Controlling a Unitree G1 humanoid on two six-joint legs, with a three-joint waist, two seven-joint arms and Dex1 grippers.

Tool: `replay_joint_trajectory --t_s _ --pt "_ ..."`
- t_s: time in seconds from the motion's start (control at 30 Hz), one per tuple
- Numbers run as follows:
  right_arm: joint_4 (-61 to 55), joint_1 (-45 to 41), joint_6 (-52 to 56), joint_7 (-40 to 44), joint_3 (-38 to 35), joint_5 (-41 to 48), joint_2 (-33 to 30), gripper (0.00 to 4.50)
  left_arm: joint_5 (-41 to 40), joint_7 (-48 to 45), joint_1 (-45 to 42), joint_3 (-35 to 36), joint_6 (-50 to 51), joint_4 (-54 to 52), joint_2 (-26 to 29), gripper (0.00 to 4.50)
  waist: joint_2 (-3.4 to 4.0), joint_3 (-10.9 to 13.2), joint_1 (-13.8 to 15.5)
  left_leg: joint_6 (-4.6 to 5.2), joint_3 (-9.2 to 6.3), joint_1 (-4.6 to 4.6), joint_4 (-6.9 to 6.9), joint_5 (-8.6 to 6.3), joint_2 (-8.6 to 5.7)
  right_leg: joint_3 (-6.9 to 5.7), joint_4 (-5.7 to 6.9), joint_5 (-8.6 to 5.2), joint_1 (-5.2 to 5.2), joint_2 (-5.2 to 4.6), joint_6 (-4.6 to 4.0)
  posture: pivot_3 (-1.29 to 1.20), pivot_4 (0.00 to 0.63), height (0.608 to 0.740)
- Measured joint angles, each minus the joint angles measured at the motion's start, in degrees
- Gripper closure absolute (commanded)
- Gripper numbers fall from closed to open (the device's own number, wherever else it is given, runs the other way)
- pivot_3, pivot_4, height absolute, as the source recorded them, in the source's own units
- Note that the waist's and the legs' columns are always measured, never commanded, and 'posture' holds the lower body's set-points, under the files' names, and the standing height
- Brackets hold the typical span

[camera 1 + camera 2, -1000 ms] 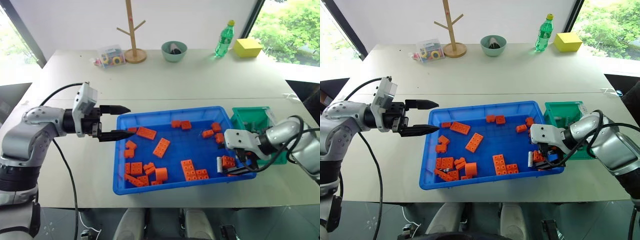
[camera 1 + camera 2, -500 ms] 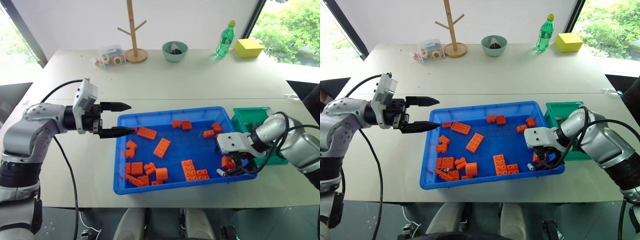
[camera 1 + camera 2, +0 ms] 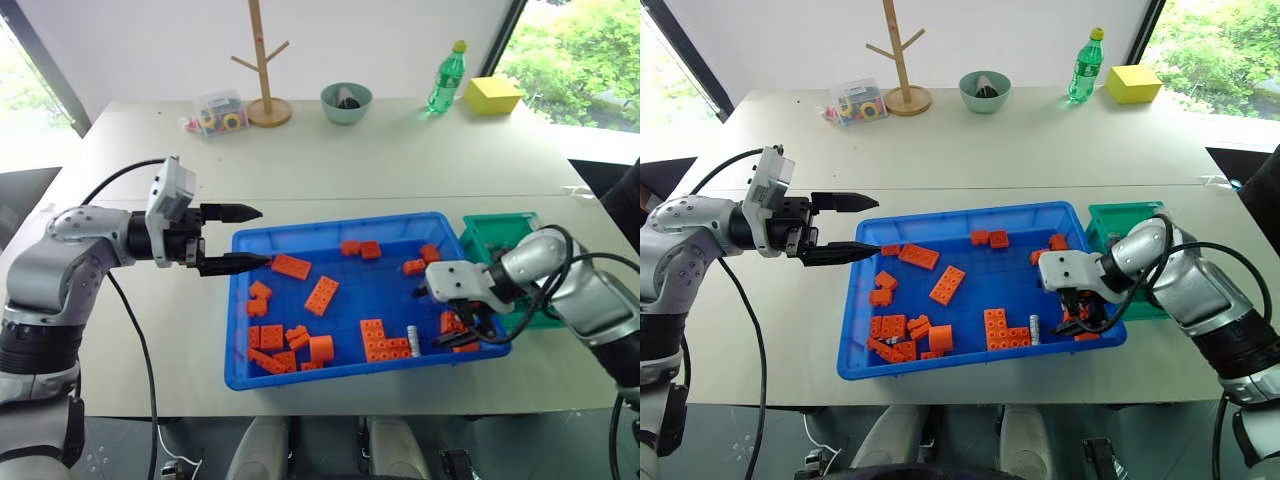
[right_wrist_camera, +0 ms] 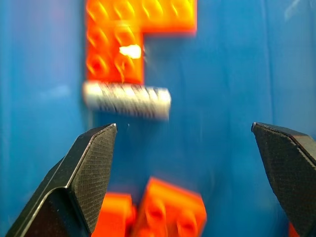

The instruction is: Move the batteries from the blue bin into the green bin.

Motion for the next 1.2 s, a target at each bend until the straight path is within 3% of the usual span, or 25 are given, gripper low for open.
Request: replay_joint_trajectory --t_s 0.13,0.43,0.9,1.2 --pt "2.7 0.5 -11.3 0.4 -0.8 0.0 0.9 0.02 0.1 -0.1 -1.4 -0.4 -0.1 0.8 -0.1 0.0 0.0 0.0 0.2 -0.01 0.0 0.0 0.0 0.0 -0.02 -0.01 0.0 0.0 0.01 0.01 0.0 0.0 0.15 0.703" --pt "10.7 -3.1 -25.7 4.2 2.0 -4.1 2.7 0.02 0.3 -0.3 -1.6 -0.9 -0.1 1.0 0.0 0.0 0.0 0.0 -0.2 -0.03 0.0 0.05 0.0 0.02 -0.01 0.0 0.05 0.0 0.02 0.05 0.0 0.0 0.15 0.703" --pt "18.1 -9.8 -40.6 8.6 7.0 -5.9 6.4 0.02 0.2 -0.7 0.2 -0.8 0.0 -0.3 0.5 0.0 -0.01 0.0 -1.1 -0.05 -0.02 0.13 -0.01 0.03 0.01 0.01 0.11 0.0 0.05 0.08 0.0 0.0 0.15 0.703" --pt "19.3 -18.0 -46.7 8.7 18.3 -5.5 6.9 0.02 0.0 -0.1 0.2 -0.7 0.0 -0.4 0.5 0.0 -0.01 0.0 -1.1 -0.07 -0.03 0.18 -0.02 0.04 0.01 0.02 0.12 -0.01 0.07 0.1 -0.01 0.0 0.15 0.703"
